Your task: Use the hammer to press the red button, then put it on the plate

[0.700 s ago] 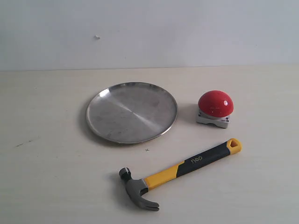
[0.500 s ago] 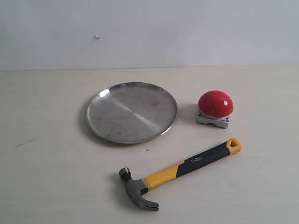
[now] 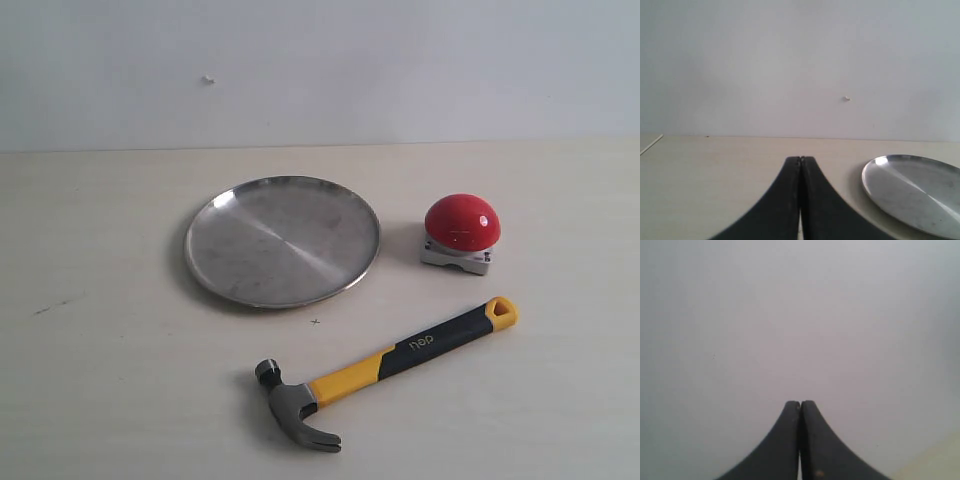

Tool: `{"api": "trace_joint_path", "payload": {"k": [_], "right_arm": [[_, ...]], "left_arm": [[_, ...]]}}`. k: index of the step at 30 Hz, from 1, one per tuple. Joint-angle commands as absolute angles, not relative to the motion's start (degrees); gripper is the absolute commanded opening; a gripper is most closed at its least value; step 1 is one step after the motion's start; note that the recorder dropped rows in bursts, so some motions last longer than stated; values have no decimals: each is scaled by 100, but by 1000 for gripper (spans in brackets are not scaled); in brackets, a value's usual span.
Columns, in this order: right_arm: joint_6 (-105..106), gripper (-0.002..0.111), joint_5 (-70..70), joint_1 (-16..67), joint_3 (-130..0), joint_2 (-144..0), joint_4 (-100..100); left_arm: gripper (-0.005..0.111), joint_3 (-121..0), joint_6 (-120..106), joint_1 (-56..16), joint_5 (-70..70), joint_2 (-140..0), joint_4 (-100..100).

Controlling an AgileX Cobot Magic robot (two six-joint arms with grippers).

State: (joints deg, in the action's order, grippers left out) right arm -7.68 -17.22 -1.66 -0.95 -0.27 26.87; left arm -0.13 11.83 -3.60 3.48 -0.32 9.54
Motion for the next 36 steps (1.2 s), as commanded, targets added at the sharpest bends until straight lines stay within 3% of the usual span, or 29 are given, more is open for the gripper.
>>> {"api": "trace_joint_path", "payload": {"k": [1,10,18,21,24,28,36], "right_arm": [[-822,0,-1513,-201,-851,-314,2210],[-435,0,821,-201,-3452,-2682,252],[1401,0,4679,-201,-5888,-5075,175],[2453,0,6063,-201,-6553,-6373,994],[3477,1,6175,-50,-6576,-7161,1981],[4096,12,5984,996,-6576,-8359,1168],[5552,12,5510,3119,-7135,-10409,134]], "left_arm": [[0,0,1222,-354,334,0,989],[0,0,1222,-354,334,0,989],[0,0,1222,-354,334,0,989],[0,0,1222,-354,334,0,989],[0,0,1222,-354,334,0,989],[0,0,1222,-354,334,0,989],[0,0,1222,-354,334,0,989]]}}
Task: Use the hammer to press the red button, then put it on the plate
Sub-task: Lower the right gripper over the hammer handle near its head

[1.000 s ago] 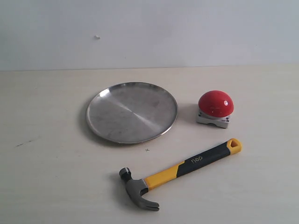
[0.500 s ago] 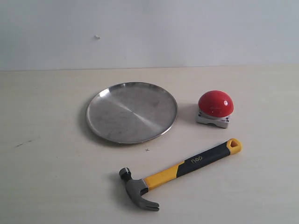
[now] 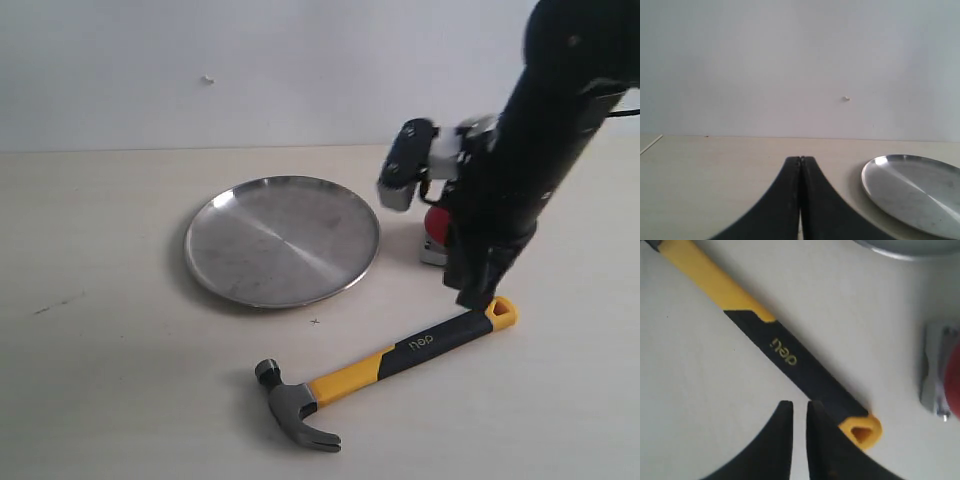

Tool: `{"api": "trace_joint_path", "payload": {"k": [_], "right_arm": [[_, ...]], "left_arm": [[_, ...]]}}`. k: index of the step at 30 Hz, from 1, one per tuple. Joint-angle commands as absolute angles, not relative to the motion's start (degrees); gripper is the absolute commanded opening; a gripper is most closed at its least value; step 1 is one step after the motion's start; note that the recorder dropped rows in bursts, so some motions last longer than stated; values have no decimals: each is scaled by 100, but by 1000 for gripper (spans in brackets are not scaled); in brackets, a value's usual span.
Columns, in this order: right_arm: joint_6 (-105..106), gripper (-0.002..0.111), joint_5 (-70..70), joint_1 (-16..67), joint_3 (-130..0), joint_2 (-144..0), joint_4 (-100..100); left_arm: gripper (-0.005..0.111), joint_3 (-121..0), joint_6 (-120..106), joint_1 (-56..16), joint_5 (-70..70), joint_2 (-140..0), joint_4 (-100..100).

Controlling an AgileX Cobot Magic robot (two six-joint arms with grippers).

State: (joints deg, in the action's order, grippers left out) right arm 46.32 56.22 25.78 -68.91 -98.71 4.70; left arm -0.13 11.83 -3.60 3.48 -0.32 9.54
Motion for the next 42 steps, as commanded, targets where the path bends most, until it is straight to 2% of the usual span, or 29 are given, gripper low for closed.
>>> {"api": "trace_joint_path", "payload": {"k": [1,5,12,19,24,30,33,42], "right_arm": [[5787,12,5441,3223,-7148,-10481,70],[5993,12,4892,3771,-7199,-10601,-244],[6511,12,4887,4259,-7235,-10601,-435],[6305,11,5060,4300,-7235,-10601,-493],[6305,1,5073,4334,-7235,-10627,-439],[6218,0,5104,4334,-7235,-10949,-313],[5941,5,4998,4334,-7235,-11073,-337],[5941,43,4886,4334,-7235,-11328,-285]], "left_arm": [[0,0,1222,-354,334,0,989],[0,0,1222,-354,334,0,989],[0,0,1222,-354,334,0,989],[0,0,1222,-354,334,0,989],[0,0,1222,-354,334,0,989],[0,0,1222,-354,334,0,989],[0,0,1222,-354,334,0,989],[0,0,1222,-354,334,0,989]]}}
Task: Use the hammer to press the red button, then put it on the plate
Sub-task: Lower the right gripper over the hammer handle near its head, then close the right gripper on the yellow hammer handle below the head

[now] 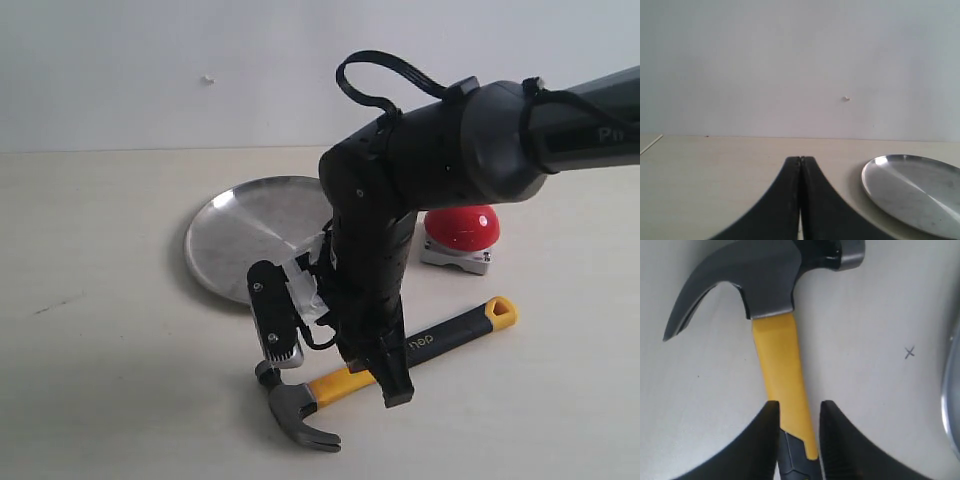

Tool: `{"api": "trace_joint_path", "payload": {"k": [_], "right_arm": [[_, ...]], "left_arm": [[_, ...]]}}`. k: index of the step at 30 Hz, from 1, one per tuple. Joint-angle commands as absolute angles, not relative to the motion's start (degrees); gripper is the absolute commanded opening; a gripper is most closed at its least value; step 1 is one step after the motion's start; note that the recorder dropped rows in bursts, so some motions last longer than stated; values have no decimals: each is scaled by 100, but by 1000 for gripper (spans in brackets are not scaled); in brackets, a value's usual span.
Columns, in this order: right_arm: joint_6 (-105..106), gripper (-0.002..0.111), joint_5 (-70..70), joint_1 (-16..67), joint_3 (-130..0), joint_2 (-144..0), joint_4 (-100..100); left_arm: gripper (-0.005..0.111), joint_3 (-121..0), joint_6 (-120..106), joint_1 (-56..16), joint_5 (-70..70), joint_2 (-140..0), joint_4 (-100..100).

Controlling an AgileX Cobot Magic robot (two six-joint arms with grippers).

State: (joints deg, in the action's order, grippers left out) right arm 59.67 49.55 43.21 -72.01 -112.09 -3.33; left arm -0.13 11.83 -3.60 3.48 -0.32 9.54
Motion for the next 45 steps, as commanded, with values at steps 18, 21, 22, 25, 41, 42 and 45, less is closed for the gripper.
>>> {"api": "trace_joint_path", "payload": {"k": [18,21,22,25,41,42,45], "right_arm": [[5941,53,4371,4334,-7235,-11705,149],[5941,53,4357,4334,-7235,-11705,200],[5941,53,4357,4334,-7235,-11705,200],[5941,53,4357,4334,-7235,-11740,201],[5941,45,4420,4334,-7235,-12099,212],[5941,39,4460,4334,-7235,-12099,212],[5928,16,4607,4334,-7235,-12099,212]], "left_arm": [[0,0,1222,-354,334,0,989],[0,0,1222,-354,334,0,989],[0,0,1222,-354,334,0,989],[0,0,1222,-354,334,0,989],[0,0,1222,-354,334,0,989],[0,0,1222,-354,334,0,989],[0,0,1222,-354,334,0,989]]}}
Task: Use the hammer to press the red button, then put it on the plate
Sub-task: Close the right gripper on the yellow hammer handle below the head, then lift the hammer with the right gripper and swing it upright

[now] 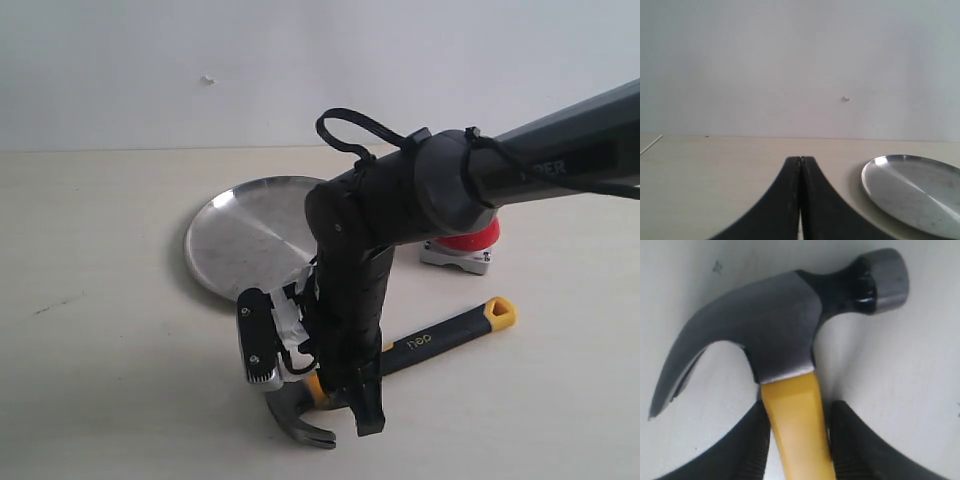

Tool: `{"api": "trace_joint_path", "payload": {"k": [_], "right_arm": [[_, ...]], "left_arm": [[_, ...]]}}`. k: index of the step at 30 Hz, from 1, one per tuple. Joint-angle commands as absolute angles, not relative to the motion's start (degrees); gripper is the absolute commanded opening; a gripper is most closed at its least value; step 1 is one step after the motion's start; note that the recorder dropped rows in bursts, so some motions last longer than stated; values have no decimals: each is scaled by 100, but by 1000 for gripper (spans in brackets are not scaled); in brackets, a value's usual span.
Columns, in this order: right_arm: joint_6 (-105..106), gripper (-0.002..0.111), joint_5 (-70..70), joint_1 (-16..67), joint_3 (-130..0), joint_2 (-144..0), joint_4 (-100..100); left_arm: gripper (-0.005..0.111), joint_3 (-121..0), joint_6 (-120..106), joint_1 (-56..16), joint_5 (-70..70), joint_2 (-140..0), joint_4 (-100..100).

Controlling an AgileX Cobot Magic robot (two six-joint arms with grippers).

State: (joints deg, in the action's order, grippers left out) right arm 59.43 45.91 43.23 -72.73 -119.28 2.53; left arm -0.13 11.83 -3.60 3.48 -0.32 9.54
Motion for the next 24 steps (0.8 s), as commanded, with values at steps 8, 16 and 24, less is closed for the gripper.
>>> {"api": "trace_joint_path", "payload": {"k": [8,16,24], "right_arm": [[4976,0,4694,4334,-7235,-11985,202],[4316,0,4892,4313,-7235,-10894,749],[3343,0,4743,4314,-7235,-9742,1549]], "left_arm": [[0,0,1222,-354,334,0,989],[0,0,1222,-354,334,0,989],[0,0,1222,-354,334,0,989]]}}
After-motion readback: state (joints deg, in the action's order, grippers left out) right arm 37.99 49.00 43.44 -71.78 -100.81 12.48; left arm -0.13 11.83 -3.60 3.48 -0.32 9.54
